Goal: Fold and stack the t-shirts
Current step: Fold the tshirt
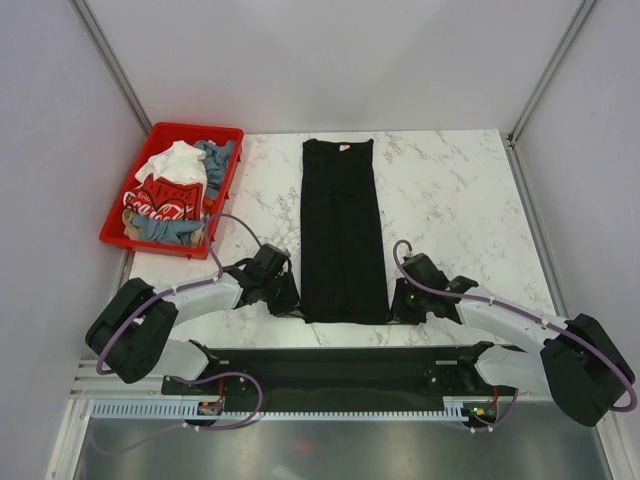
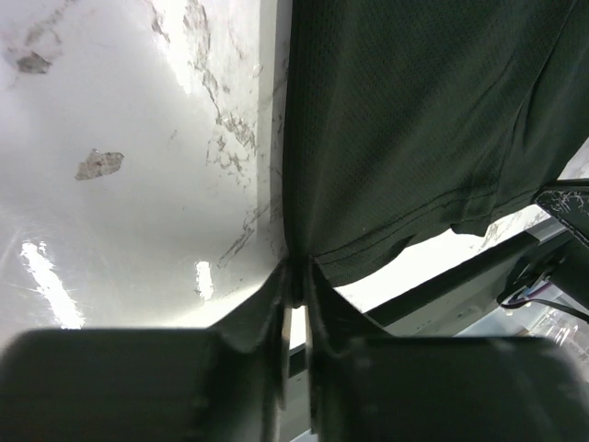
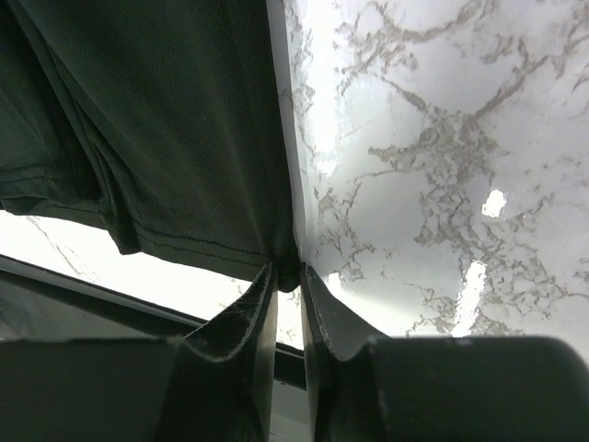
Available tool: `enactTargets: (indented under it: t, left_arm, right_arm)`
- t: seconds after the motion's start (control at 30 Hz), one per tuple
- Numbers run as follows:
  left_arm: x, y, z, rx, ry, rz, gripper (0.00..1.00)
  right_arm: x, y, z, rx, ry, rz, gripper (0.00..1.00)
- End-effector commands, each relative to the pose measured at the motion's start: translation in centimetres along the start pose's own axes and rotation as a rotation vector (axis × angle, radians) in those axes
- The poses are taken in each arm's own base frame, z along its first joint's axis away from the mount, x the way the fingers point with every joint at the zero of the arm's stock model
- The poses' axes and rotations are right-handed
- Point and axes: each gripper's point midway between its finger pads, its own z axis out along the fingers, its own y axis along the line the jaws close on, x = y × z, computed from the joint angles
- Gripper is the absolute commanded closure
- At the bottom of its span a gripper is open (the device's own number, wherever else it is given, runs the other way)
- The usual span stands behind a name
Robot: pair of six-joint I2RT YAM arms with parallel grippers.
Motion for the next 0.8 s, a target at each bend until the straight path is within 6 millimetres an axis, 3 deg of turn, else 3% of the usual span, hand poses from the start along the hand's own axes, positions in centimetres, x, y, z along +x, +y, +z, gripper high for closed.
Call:
enactTargets:
  t: [0.0, 0.1, 0.23, 0.5, 0.63, 0.77]
  left_arm:
    - [0.5, 0.8, 0.3, -0.031, -0.009, -0.020, 0.89]
    - [0.6, 0.6, 0.1, -0.022, -0.013, -0.016, 0.98]
    - [0.8, -0.1, -0.3, 0.010, -0.007, -0.008, 0.98]
    - [0.6, -1.8, -1.2, 0.071, -0.006, -0.010, 0.98]
    - [-0.1, -2.6, -1.0, 0.077, -0.005, -0.015, 0.98]
    - [-2.4, -3.5, -1.0, 0.084, -0.035, -0.040, 0.98]
  right_arm:
    - [0.3, 0.4, -0.2, -0.022, -0.003, 0.009, 0.77]
    - [0.1, 0.7, -0.3, -0.031, -0.011, 0.008, 0.86]
    - [-0.1, 1.0, -0.6, -0.043, -0.022, 0.006, 0.99]
    - [-0.8, 1.9, -1.2, -0.074, -0.049, -0.002, 1.00]
    - [-2.4, 2.7, -1.3, -0.061, -0.083, -0.041, 1.00]
    - [-4.8, 4.3, -1.7, -0.053, -0.131, -0.082, 1.00]
